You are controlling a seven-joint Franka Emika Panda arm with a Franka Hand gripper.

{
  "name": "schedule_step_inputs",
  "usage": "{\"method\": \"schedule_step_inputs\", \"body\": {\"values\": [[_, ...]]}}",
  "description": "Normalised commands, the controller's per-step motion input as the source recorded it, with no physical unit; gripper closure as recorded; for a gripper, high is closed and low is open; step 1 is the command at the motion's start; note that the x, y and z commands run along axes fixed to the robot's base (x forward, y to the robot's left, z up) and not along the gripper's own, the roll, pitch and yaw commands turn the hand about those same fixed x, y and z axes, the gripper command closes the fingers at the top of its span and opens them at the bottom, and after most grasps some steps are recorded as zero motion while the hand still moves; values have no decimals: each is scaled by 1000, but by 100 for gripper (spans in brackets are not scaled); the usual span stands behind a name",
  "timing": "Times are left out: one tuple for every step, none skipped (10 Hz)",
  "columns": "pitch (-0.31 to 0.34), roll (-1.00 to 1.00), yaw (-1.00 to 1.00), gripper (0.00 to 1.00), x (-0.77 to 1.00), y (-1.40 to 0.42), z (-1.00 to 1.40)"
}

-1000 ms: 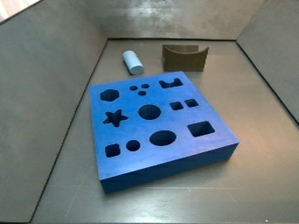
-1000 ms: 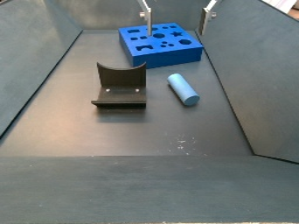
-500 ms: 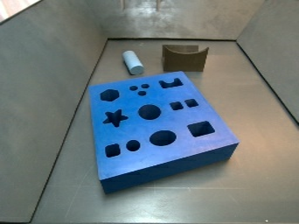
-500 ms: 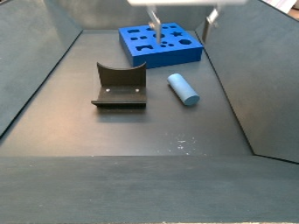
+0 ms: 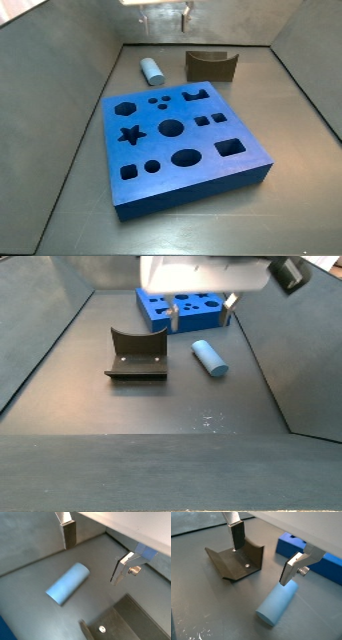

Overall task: Pick up the oval object. Move up. Place the oval object on the fixture. Regrasp the oval object. Move to above the board. Insert the oval object.
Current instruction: Pick up the oval object.

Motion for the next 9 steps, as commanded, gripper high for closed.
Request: {"method": "schedule_step_inputs", "body": {"values": [[-51,0,-17,0,249,0,-326],[-69,77,0,0,-117,0,-171],[-143,244,86,0,-520,-291,-797],[-130,237,111,0,-380,-394,-820],[-183,224,254,0,-594,-457,-737],[-224,167,231,0,-489,-414,-629],[6,0,0,0,3,0,0],[-96,54,0,0,-86,-43,-509],[-131,146,0,0,-231,0,-923]]}}
